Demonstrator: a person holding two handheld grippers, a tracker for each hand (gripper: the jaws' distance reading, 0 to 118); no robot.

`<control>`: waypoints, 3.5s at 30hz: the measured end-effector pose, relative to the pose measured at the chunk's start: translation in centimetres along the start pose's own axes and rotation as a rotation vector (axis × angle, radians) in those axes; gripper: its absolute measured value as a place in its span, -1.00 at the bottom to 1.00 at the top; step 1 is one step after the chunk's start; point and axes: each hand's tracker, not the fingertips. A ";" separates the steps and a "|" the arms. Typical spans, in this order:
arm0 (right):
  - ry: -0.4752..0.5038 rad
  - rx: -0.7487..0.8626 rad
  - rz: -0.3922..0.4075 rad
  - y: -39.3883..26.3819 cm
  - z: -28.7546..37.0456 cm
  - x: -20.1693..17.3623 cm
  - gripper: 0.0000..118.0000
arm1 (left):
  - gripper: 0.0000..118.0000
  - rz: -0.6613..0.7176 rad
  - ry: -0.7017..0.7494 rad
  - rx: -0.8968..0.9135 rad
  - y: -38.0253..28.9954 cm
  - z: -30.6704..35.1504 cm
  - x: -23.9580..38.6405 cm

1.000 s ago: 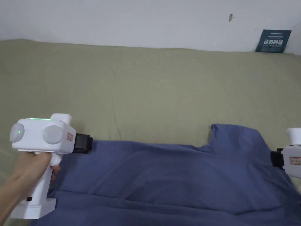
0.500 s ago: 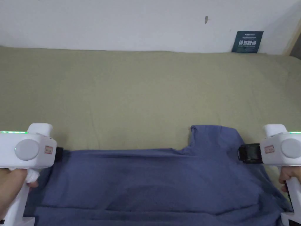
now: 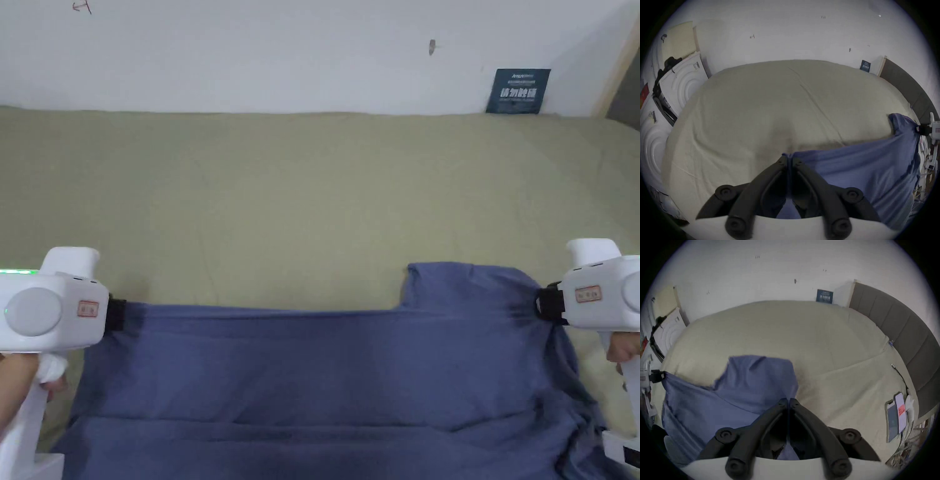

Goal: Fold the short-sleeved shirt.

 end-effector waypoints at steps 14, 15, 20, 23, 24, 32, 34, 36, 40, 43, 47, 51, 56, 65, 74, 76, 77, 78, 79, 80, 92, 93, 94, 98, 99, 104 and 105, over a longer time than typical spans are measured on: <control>0.085 0.112 0.028 -11.9 13.9 0.6 -0.97 | -0.91 -0.018 -0.047 0.101 -11.7 13.4 -2.6; 0.087 0.103 0.032 -13.0 14.1 0.6 -0.97 | -0.91 -0.013 -0.050 0.095 -12.5 13.5 -2.7; 0.094 0.032 0.022 -17.2 13.5 1.1 -0.97 | -0.91 -0.002 -0.056 0.038 -16.1 13.0 -2.8; 0.085 -0.009 0.017 -18.7 12.3 1.2 -0.97 | -0.91 0.003 -0.052 -0.006 -17.3 12.2 -2.4; 0.080 -0.018 0.020 -19.0 11.9 1.1 -0.97 | -0.91 -0.001 -0.044 -0.011 -17.6 12.1 -2.3; 0.058 -0.029 0.027 -19.3 11.4 1.0 -0.32 | 0.17 0.004 -0.025 -0.030 -18.0 11.8 -1.7; 0.018 -0.018 0.002 -18.8 12.0 0.8 0.98 | 1.00 0.012 -0.013 -0.020 -17.9 12.2 -1.8; 0.044 0.040 -0.022 -18.3 13.7 -0.3 0.87 | 1.00 0.044 -0.002 0.060 -17.3 13.3 -1.4; 0.027 0.183 -0.011 -16.7 15.3 -3.8 0.87 | 0.74 0.092 -0.022 0.117 -15.9 15.0 0.2; 0.027 0.286 0.002 -15.9 16.1 -8.2 -0.57 | -0.70 0.058 0.008 0.212 -15.0 15.6 2.5; -0.040 0.402 0.007 -15.8 14.6 -14.0 -1.00 | -1.00 0.045 0.053 0.277 -14.4 14.2 5.1; 0.001 0.379 0.036 -16.1 13.6 -17.6 -1.00 | -1.00 0.039 0.035 0.263 -14.4 12.7 5.4; -0.041 0.470 0.101 -16.6 14.3 -20.1 -1.00 | -1.00 0.122 -0.140 0.193 -14.0 13.3 2.2; -0.025 0.493 0.155 -16.7 15.3 -23.3 -1.00 | -1.00 0.316 -0.502 -0.210 -11.4 11.2 -9.0; 0.027 0.372 0.123 -17.2 13.1 -24.2 -1.00 | -0.94 0.389 -0.580 -0.305 -12.2 7.9 -14.6; 0.023 0.353 0.129 -17.3 12.7 -24.5 -1.00 | -0.37 0.428 -0.623 -0.318 -12.9 7.4 -15.0; 0.026 0.349 0.132 -17.3 12.6 -24.5 -1.00 | 0.10 0.439 -0.644 -0.319 -13.1 7.1 -15.0; 0.025 0.348 0.132 -17.3 12.5 -24.6 -1.00 | 0.51 0.452 -0.661 -0.325 -13.3 6.7 -14.9; 0.026 0.345 0.134 -17.3 12.4 -24.6 -1.00 | 0.79 0.446 -0.684 -0.335 -13.4 6.3 -14.6; 0.029 0.343 0.134 -17.2 12.4 -24.6 -1.00 | 0.84 0.434 -0.710 -0.346 -13.6 5.9 -14.5; 0.042 0.344 0.116 -17.2 12.0 -24.0 -1.00 | 0.83 0.528 -0.886 -0.450 -15.0 1.7 -11.5; 0.043 0.343 0.115 -17.2 12.1 -23.9 -1.00 | 0.82 0.525 -0.877 -0.444 -15.2 1.6 -11.1; 0.046 0.340 0.115 -17.3 12.1 -23.8 -1.00 | 0.75 0.534 -0.868 -0.441 -15.2 1.7 -10.8; 0.044 0.347 0.107 -17.2 12.4 -23.2 -1.00 | -0.89 0.572 -0.788 -0.415 -15.2 2.4 -11.2; 0.048 0.348 0.097 -17.1 12.6 -23.1 -1.00 | -0.89 0.590 -0.752 -0.417 -15.6 2.1 -10.9; 0.058 0.362 0.086 -16.8 13.6 -22.1 -1.00 | -0.89 0.627 -0.734 -0.338 -15.6 3.7 -12.0; 0.057 0.362 0.091 -16.7 13.8 -21.9 -1.00 | -0.89 0.636 -0.718 -0.314 -15.4 4.4 -12.5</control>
